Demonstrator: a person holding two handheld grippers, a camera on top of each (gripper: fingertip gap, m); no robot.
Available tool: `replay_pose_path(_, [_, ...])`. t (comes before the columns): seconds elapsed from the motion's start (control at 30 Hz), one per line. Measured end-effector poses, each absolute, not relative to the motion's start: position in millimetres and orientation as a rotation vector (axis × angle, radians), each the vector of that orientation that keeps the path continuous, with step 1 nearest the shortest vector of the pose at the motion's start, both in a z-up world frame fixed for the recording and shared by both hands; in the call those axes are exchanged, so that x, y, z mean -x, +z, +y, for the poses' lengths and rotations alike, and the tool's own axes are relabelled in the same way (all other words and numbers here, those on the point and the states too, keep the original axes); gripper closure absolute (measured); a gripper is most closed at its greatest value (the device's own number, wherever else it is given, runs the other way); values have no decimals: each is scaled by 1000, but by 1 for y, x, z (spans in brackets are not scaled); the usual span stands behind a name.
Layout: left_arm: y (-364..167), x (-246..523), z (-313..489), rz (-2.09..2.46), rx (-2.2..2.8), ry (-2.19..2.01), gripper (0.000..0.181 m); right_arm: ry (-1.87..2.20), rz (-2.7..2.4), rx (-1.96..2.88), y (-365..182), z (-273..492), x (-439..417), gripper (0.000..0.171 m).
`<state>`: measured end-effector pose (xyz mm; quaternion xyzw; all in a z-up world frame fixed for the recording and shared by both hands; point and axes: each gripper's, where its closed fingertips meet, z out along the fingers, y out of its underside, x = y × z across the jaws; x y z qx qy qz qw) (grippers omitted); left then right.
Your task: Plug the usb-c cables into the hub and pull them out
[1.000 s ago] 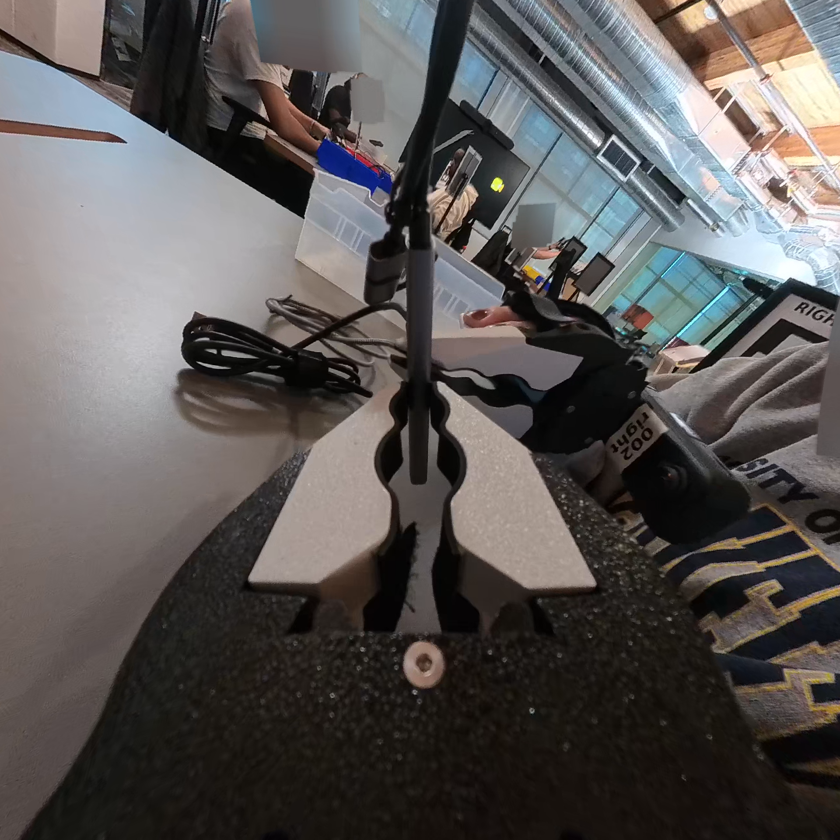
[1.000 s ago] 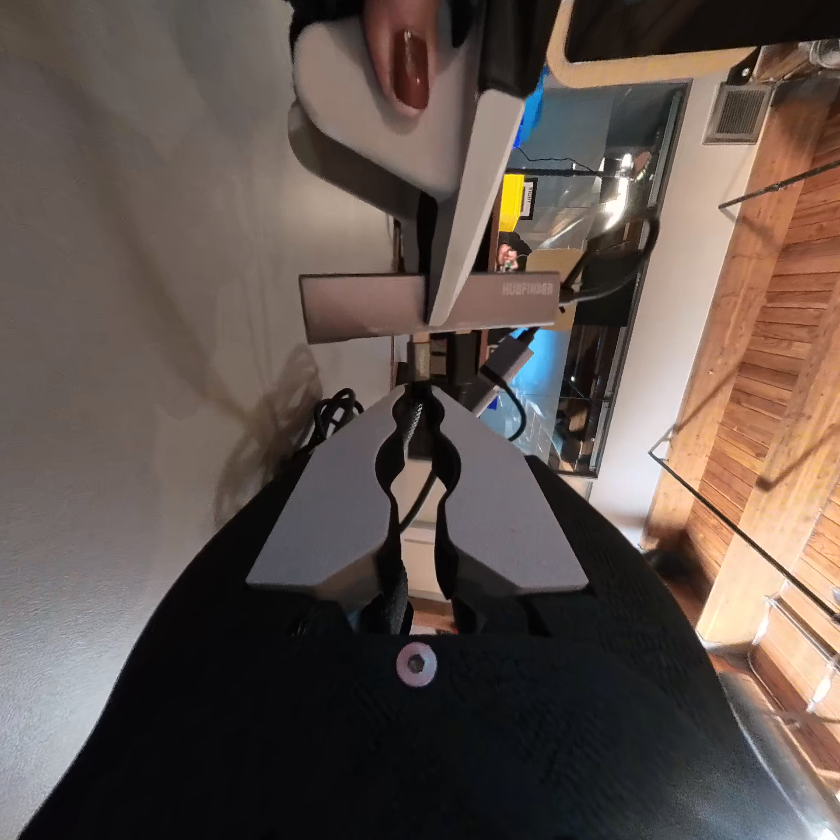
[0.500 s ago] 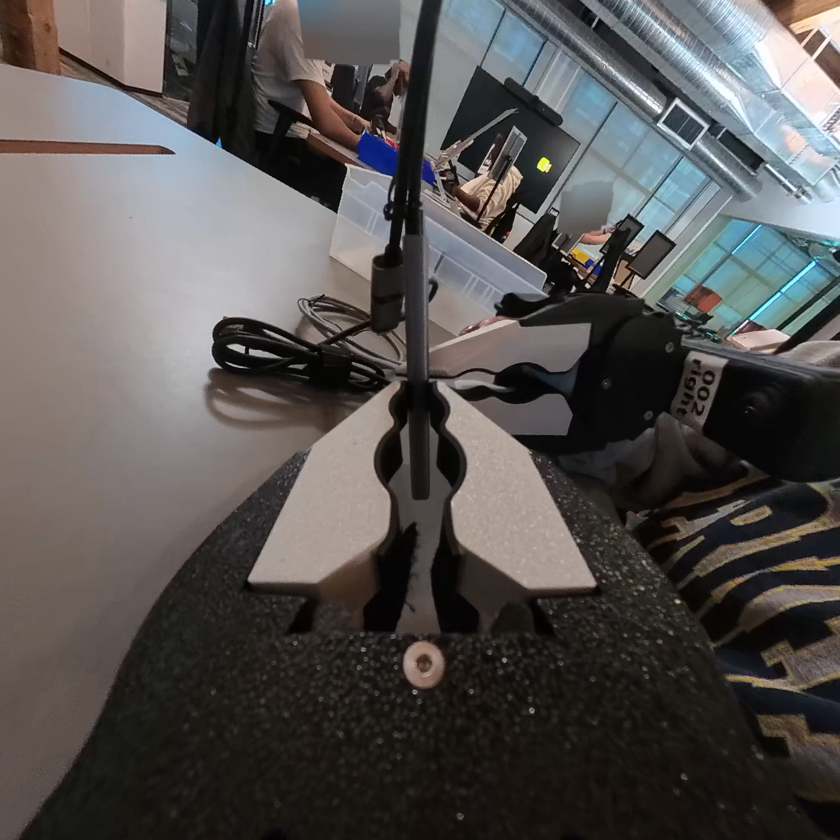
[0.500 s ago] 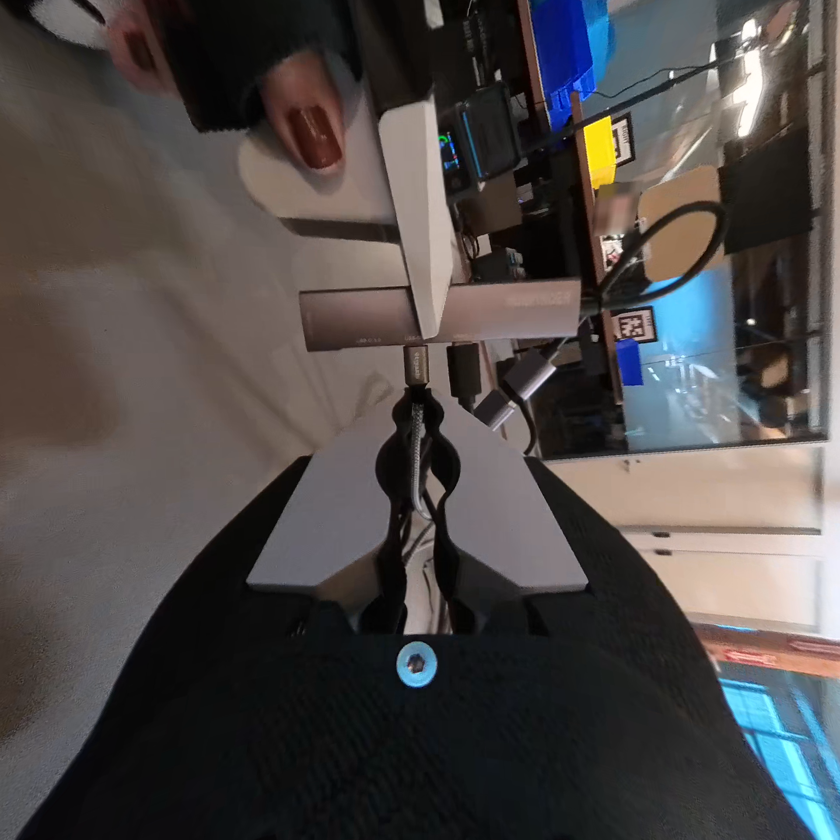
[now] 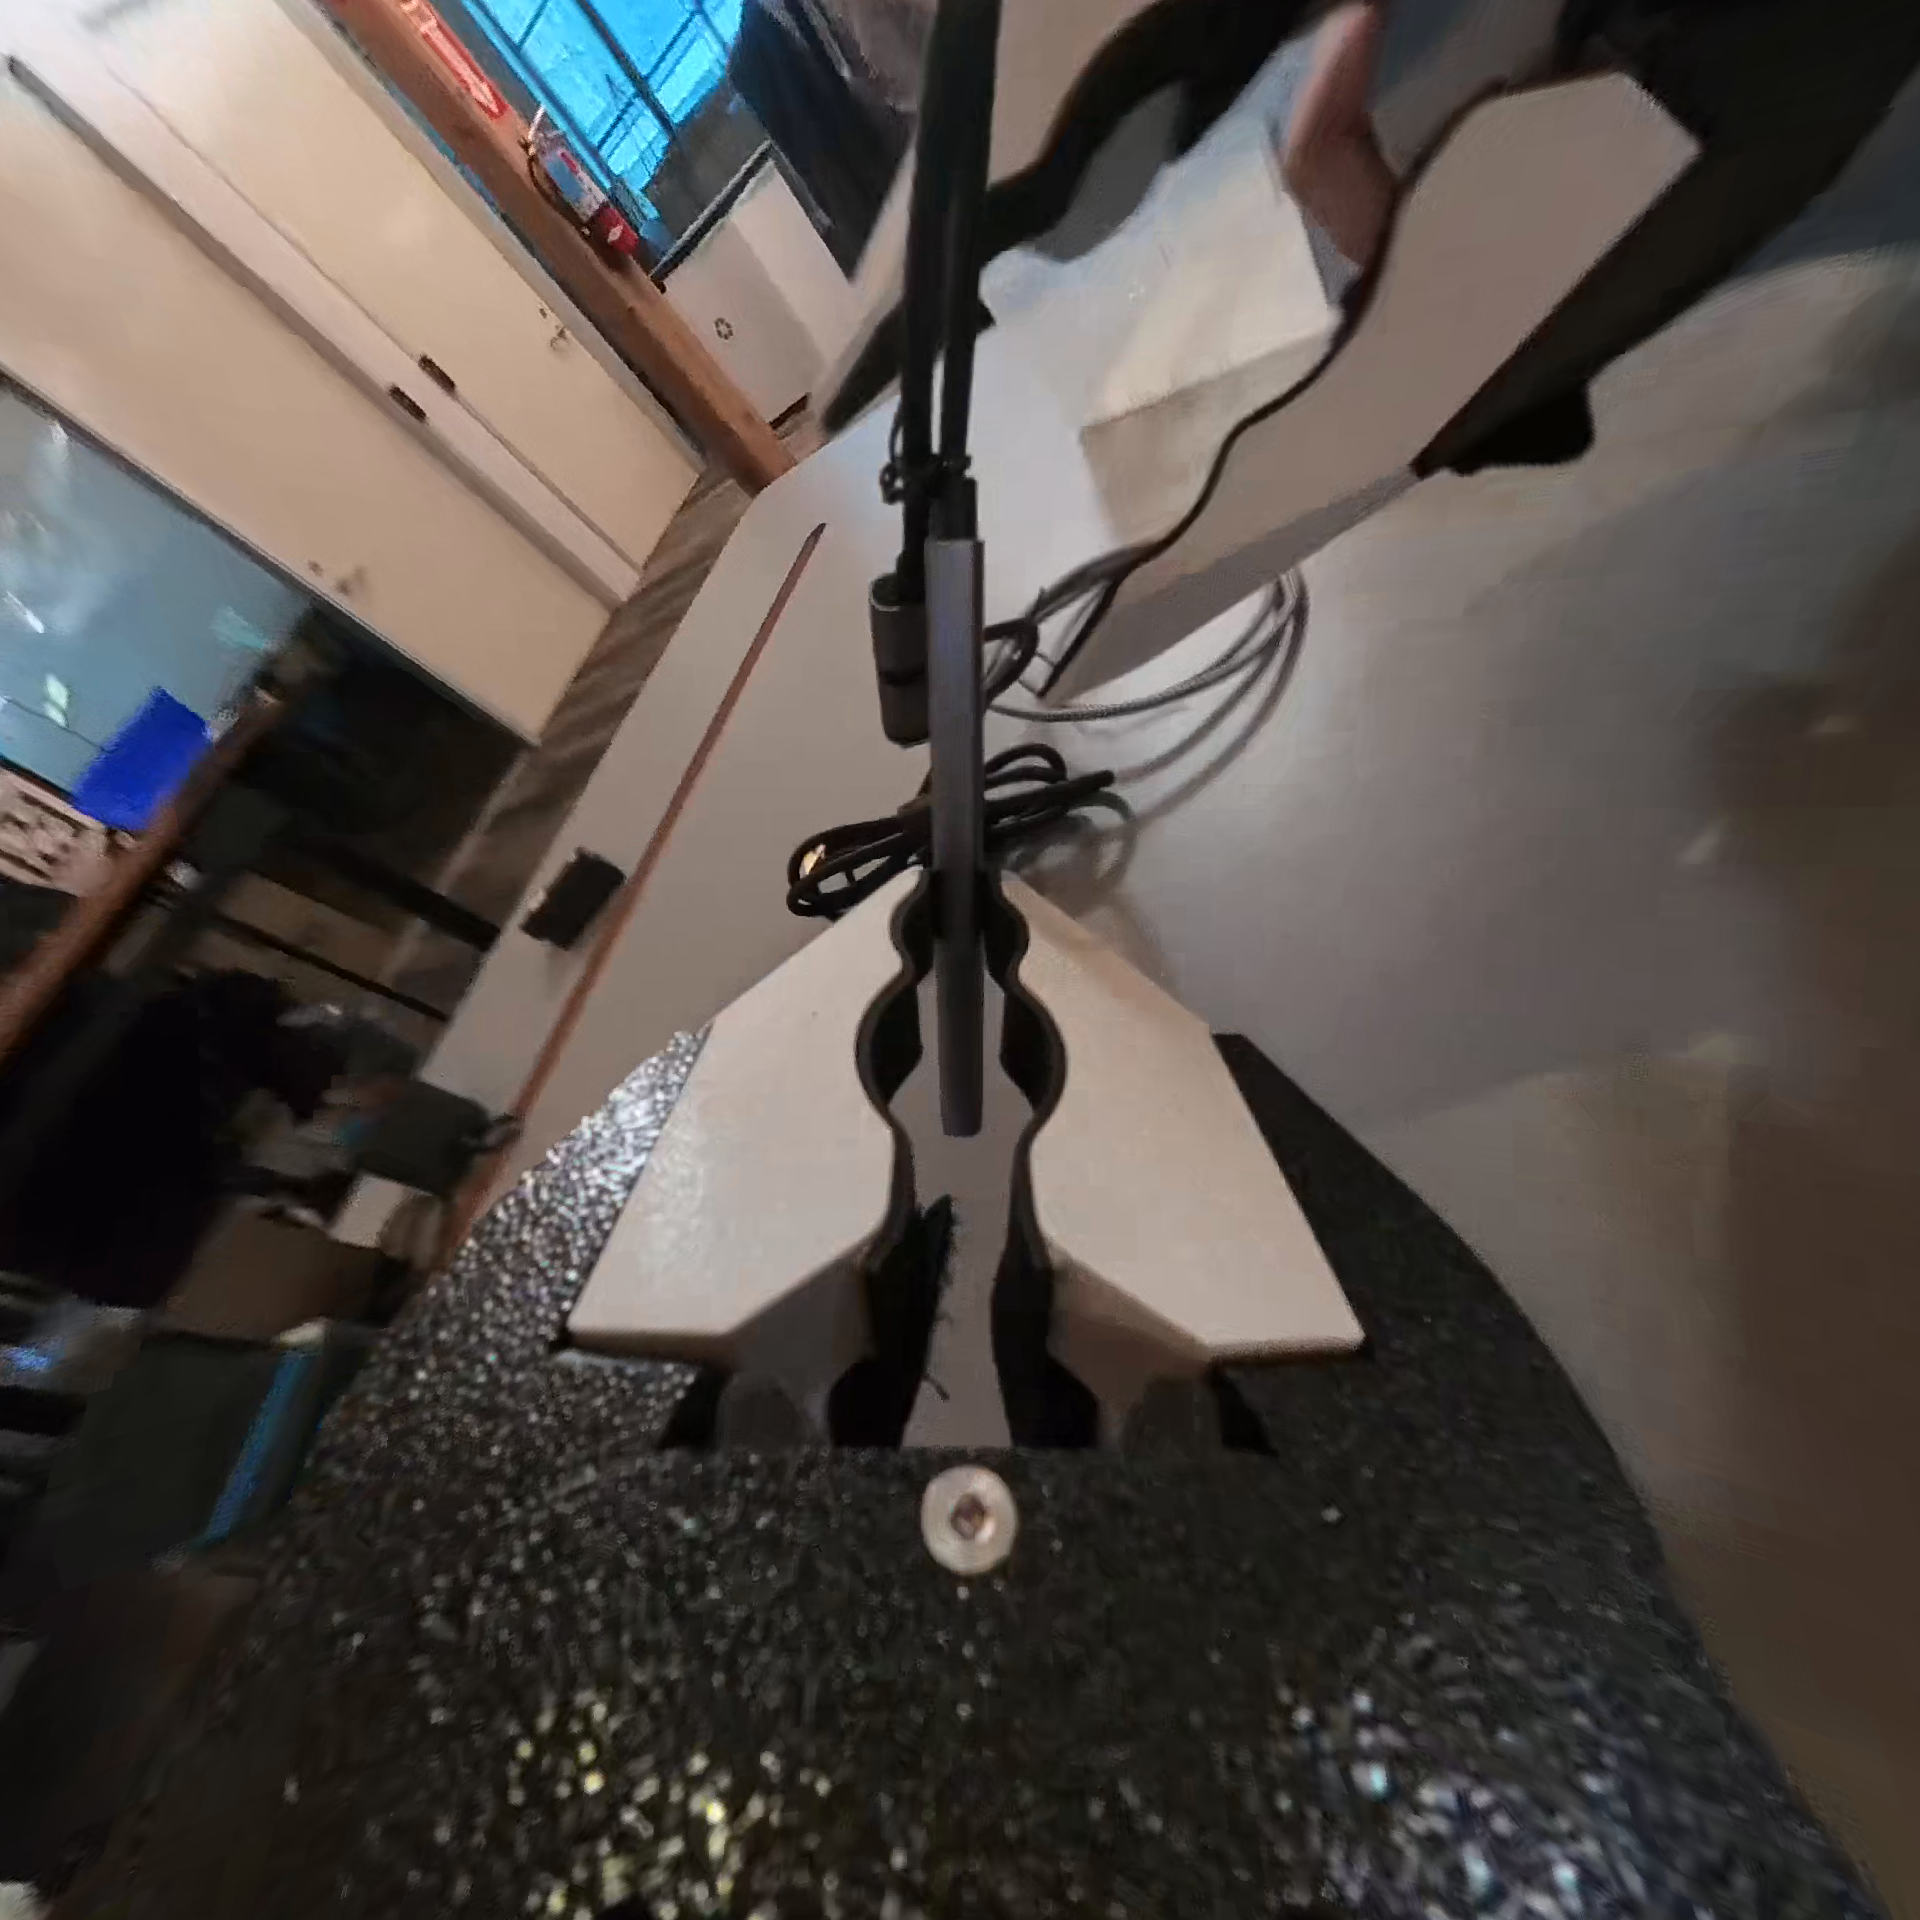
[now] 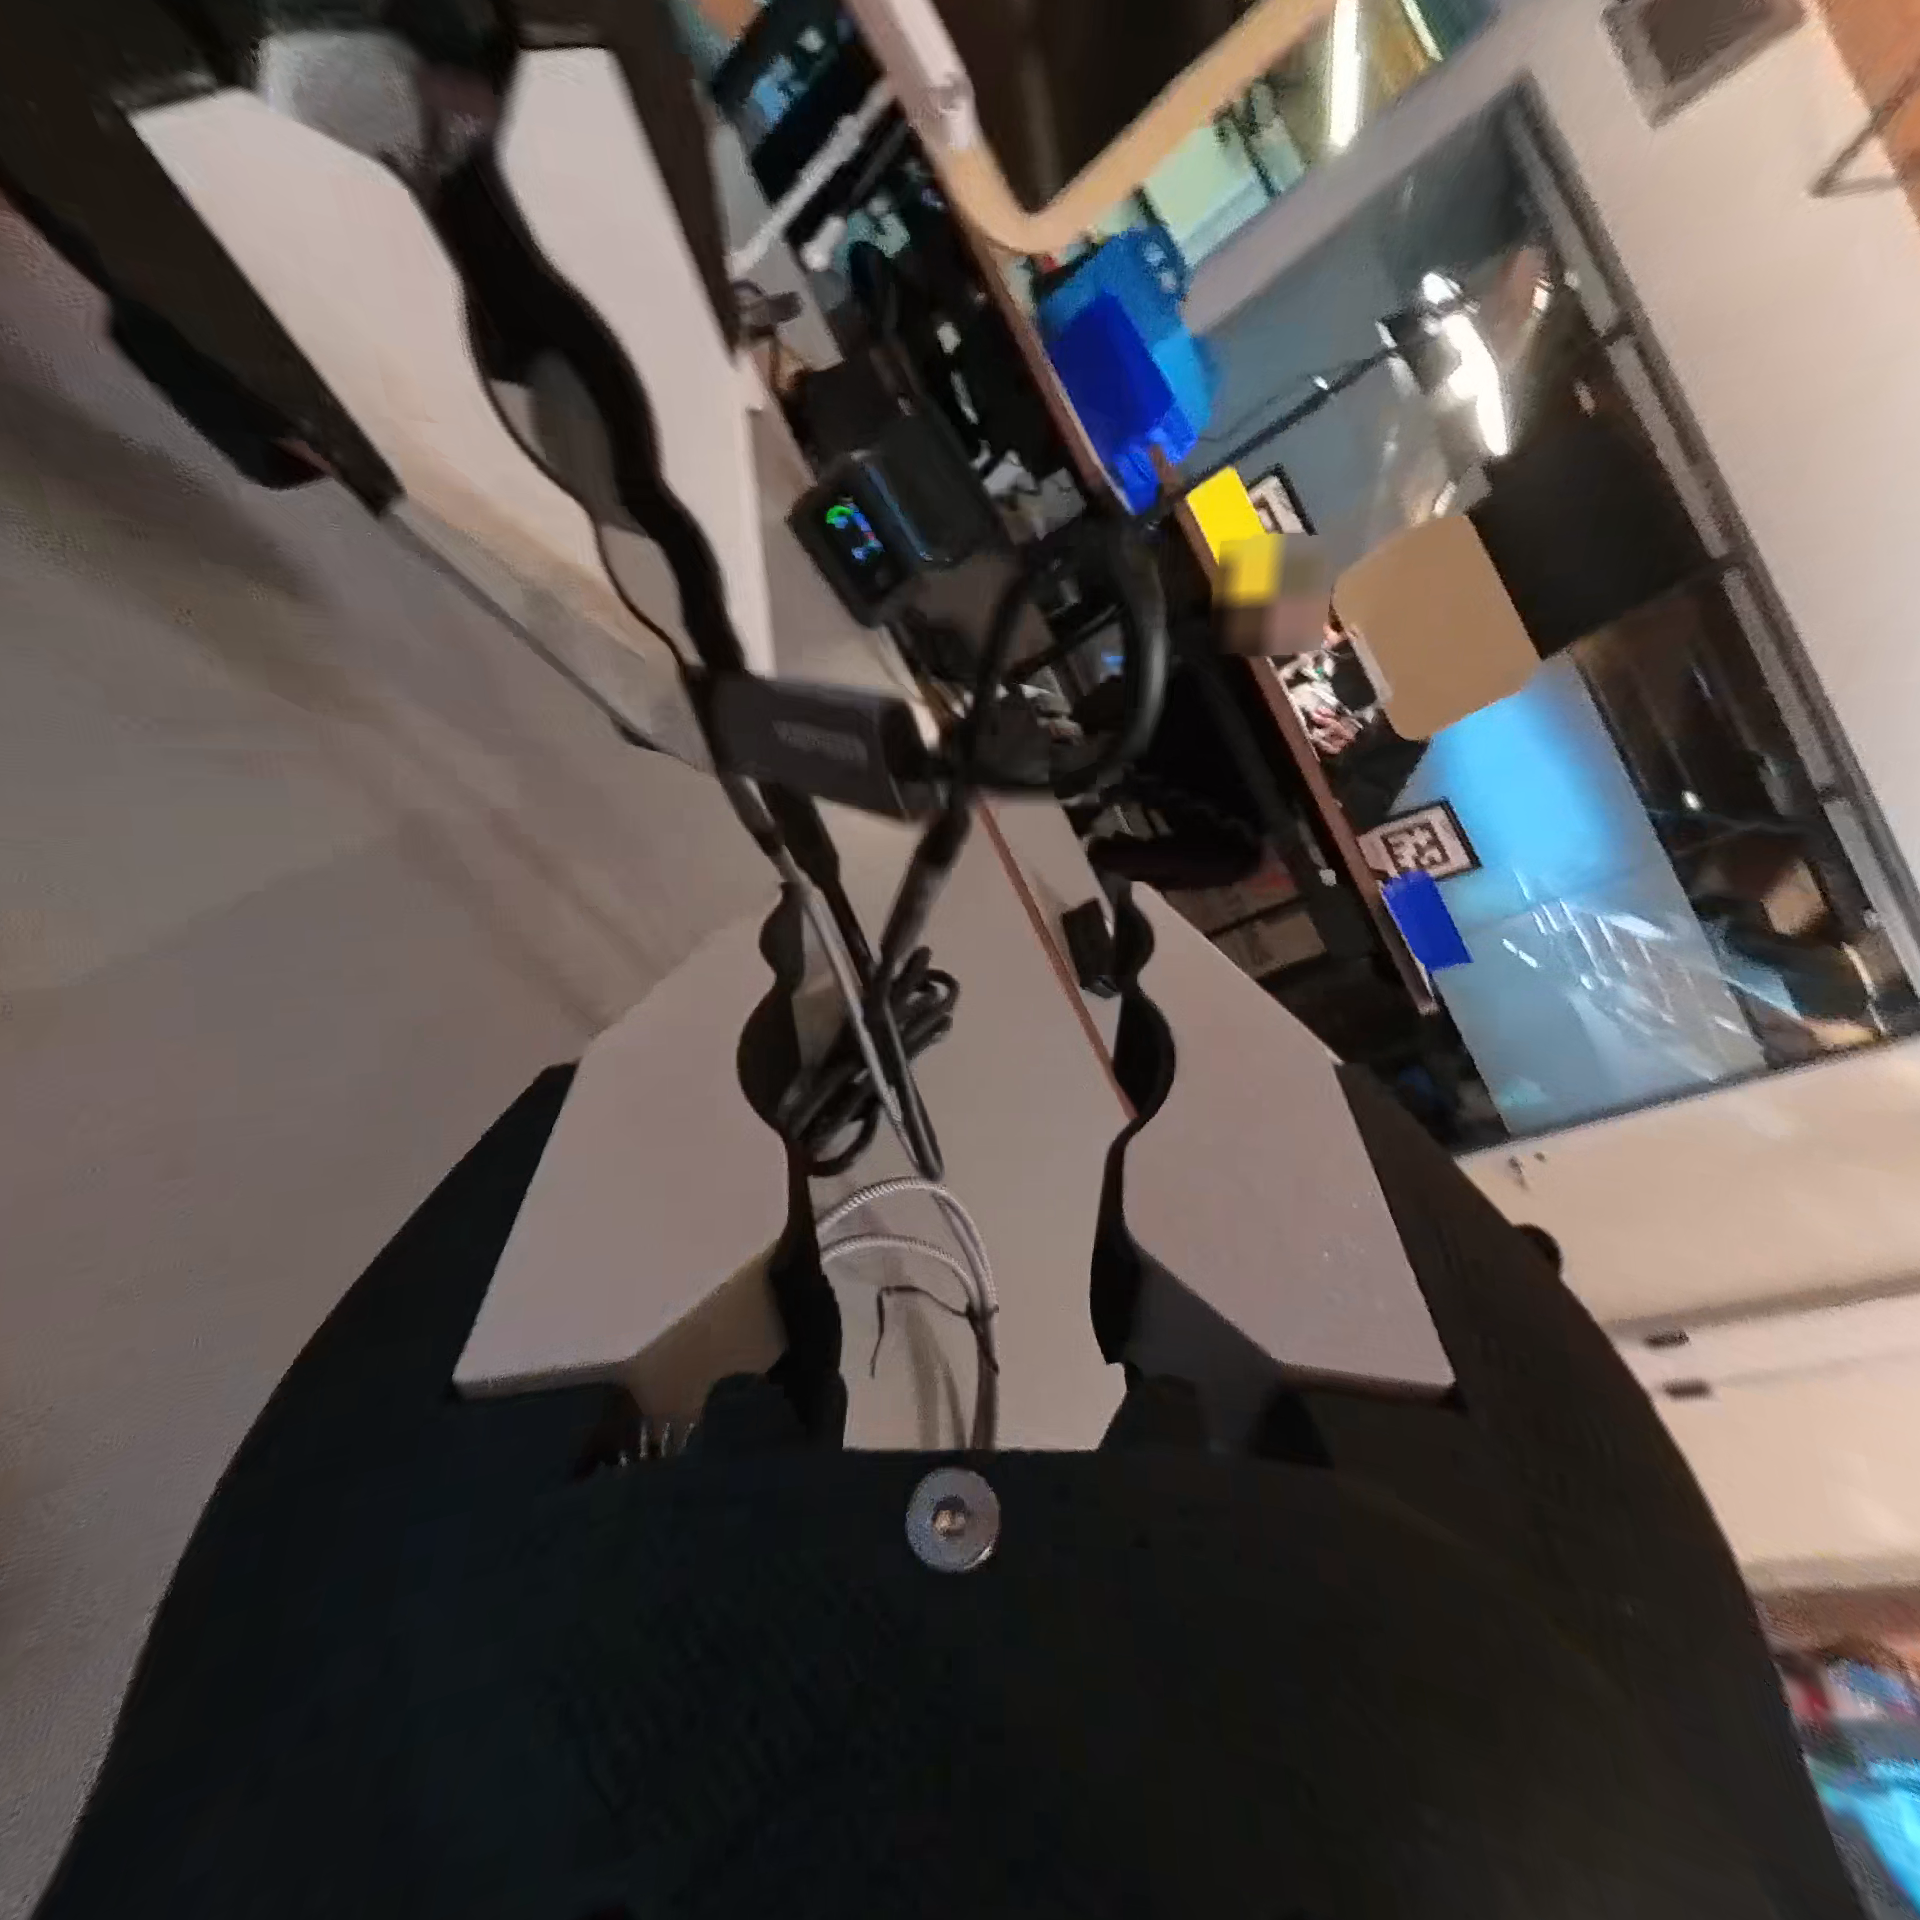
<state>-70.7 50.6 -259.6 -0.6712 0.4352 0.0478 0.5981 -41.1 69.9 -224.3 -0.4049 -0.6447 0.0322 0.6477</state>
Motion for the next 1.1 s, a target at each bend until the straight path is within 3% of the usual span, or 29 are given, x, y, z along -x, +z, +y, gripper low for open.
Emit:
replay_pose_path(0.1, [-267, 63, 52, 1087, 1538, 245, 174, -34, -1539, 810, -233, 59, 48, 141])
replay_pose_path(0.17, [-268, 66, 53, 1112, 1531, 323, 174, -98, -1562, 792, -239, 60, 48, 148])
replay_pose_path(0.5, [-267, 70, 64, 994, 1593, 430, 172, -154, -1497, 1021, -239, 82, 46, 160])
replay_pose_path(0.53, [-264, 72, 65, 965, 1586, 441, 163, -143, -1460, 1048, -234, 86, 44, 163])
replay_pose_path(0.6, [-254, 80, 70, 840, 1573, 442, 110, -136, -1396, 1106, -224, 95, 37, 165])
replay_pose_path(0.67, [-247, 92, 74, 708, 1589, 407, 80, -90, -1318, 1166, -209, 104, 27, 165])
replay_pose_path(0.8, [-237, 111, 74, 576, 1575, 368, 69, 72, -1169, 1215, -146, 111, -1, 165])
replay_pose_path(1.1, [-237, 115, 76, 521, 1594, 303, 77, 54, -1052, 1087, 72, 131, -94, 165])
